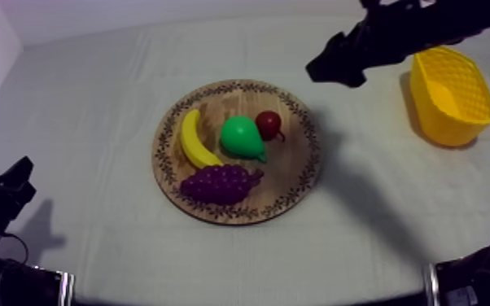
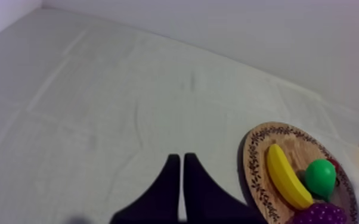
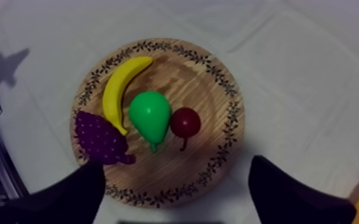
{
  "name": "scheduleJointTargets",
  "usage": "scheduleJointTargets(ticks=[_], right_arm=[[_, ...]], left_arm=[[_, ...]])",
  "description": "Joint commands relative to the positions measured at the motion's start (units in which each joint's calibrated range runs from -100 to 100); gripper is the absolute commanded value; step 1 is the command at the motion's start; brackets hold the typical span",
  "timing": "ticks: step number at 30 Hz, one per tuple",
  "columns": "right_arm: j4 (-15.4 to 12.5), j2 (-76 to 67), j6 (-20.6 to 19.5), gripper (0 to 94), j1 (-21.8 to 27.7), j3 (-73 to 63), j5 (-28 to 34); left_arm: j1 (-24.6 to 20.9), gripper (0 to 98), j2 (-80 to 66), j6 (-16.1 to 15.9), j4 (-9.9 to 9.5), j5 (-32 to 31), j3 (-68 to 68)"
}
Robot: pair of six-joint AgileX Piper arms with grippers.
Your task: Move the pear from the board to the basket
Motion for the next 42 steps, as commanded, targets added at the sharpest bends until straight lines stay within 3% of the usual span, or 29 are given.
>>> scheduleJointTargets(ticks=[1,12,27,42], right_arm=[[0.5,2.56,-0.33,82.5,-0.5,0.79,-2.45],[1.56,14.7,-0.94,78.6,-3.12,2.93,-16.12],[2.31,30.13,-3.72,78.6,-8.3,-2.91,-23.15],[6.6,41.06,-8.66,77.5,-8.61,-9.76,-25.26]], left_arm=[[0.01,0.1,0.0,0.01,-0.02,0.01,0.02],[0.01,0.1,0.0,0.01,-0.02,0.01,0.02],[0.01,0.1,0.0,-0.01,-0.02,0.01,0.02],[0.01,0.1,0.0,-0.01,-0.02,0.01,0.02]])
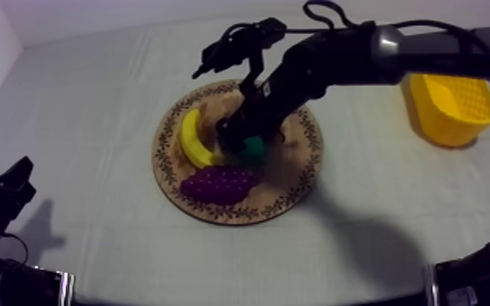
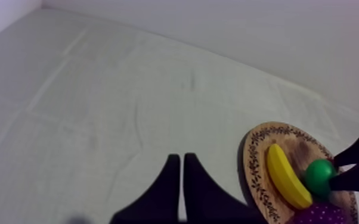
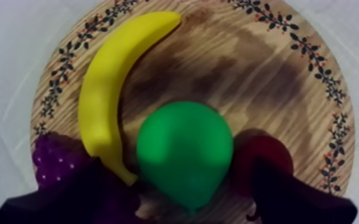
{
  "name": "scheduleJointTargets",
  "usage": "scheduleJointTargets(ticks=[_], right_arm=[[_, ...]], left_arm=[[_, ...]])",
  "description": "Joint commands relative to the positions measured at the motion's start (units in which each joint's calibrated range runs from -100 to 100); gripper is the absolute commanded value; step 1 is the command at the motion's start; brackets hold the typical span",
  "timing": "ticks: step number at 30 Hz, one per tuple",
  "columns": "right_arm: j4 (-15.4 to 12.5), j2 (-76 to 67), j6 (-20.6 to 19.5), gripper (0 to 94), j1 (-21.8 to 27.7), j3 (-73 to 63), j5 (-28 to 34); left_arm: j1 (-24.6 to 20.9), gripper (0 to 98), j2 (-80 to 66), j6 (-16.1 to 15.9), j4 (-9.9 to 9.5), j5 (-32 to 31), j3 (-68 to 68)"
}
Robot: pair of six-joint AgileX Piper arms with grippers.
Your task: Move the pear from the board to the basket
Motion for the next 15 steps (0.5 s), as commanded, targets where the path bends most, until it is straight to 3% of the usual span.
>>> scheduleJointTargets(ticks=[1,15], right_arm=[[0.49,1.03,-0.27,77.2,0.08,-0.31,-0.19],[0.76,5.92,-0.15,72.5,0.51,-1.82,-2.58]], left_arm=[[0.01,0.1,0.0,-0.01,-0.02,0.01,0.02],[0.01,0.1,0.0,0.04,-0.02,0.01,0.02]])
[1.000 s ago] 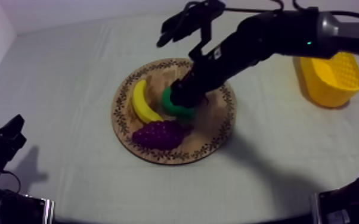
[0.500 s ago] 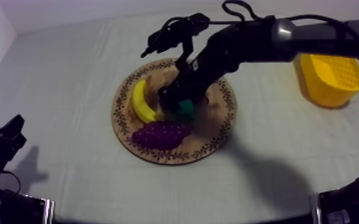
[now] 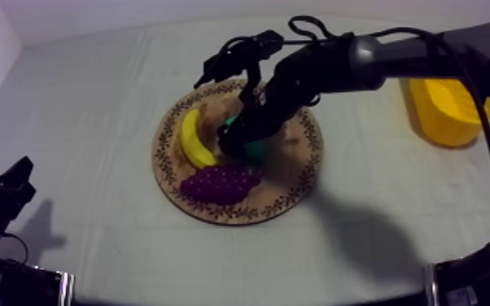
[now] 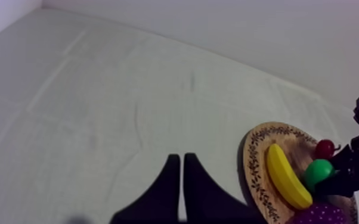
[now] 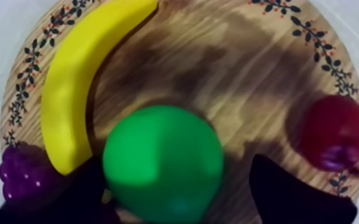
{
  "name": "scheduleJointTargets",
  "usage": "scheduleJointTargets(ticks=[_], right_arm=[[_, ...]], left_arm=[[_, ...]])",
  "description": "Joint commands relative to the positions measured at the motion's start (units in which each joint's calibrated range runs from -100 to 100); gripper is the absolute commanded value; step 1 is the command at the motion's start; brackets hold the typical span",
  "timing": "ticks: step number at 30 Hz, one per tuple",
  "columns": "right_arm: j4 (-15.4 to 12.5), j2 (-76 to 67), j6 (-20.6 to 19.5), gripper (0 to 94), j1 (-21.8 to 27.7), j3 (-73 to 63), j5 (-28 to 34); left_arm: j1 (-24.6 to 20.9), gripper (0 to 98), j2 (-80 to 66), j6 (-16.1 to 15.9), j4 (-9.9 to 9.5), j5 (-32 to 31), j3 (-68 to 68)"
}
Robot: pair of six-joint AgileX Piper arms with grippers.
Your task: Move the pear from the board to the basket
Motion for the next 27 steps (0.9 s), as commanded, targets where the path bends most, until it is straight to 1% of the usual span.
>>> scheduleJointTargets(ticks=[1,5,7,15,17,20,27], right_arm=[[-0.38,0.37,0.25,72.1,-0.01,-0.22,-0.02],[-0.6,1.13,0.47,69.7,-0.1,-0.8,-0.23],[-0.89,1.38,0.69,66.8,-0.13,-1.06,-0.35],[-3.06,1.71,2.55,42.8,-0.03,-1.34,-1.49],[-3.66,1.72,3.14,38.8,-0.02,-1.14,-1.82],[-4.49,1.48,3.83,36.7,-0.01,-0.63,-2.4],[-6.9,-4.14,6.15,37.1,1.28,1.18,-2.73]], left_arm=[[0.01,0.1,0.0,0.01,-0.02,0.01,0.02],[0.01,0.1,0.0,0.01,-0.02,0.01,0.02],[0.01,0.1,0.0,0.01,-0.02,0.01,0.02],[0.01,0.1,0.0,0.01,-0.02,0.01,0.02],[0.01,0.1,0.0,0.01,-0.02,0.01,0.02],[0.01,0.1,0.0,0.01,-0.02,0.01,0.02],[0.01,0.1,0.0,-0.02,-0.02,0.01,0.02]])
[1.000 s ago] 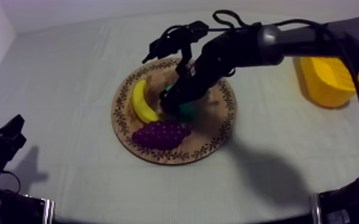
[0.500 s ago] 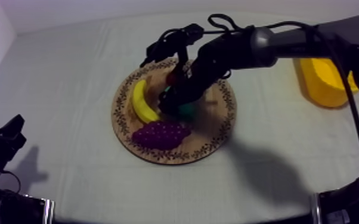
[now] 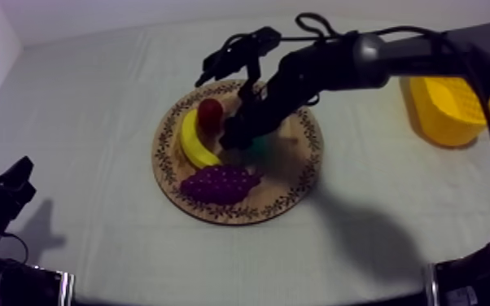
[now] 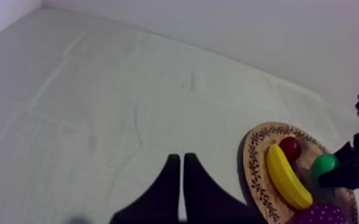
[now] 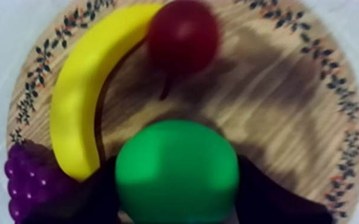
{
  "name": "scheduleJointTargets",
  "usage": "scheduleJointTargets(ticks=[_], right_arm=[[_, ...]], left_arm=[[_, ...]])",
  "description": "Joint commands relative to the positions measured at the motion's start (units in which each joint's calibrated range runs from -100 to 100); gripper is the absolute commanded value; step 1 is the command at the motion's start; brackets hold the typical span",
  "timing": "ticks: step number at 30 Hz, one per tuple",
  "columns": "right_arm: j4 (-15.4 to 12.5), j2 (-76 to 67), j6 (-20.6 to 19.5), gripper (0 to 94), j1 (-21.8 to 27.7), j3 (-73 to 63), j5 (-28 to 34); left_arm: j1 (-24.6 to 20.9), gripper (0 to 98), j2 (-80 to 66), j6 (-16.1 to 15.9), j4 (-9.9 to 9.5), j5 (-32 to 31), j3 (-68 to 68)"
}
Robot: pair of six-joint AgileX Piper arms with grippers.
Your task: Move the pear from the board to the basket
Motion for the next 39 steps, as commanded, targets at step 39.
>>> scheduleJointTargets(ticks=[39], right_arm=[[8.84,-28.25,-4.15,38.9,43.59,9.61,-4.67]], left_arm=[[0.01,0.1,0.0,0.01,-0.02,0.01,0.02]])
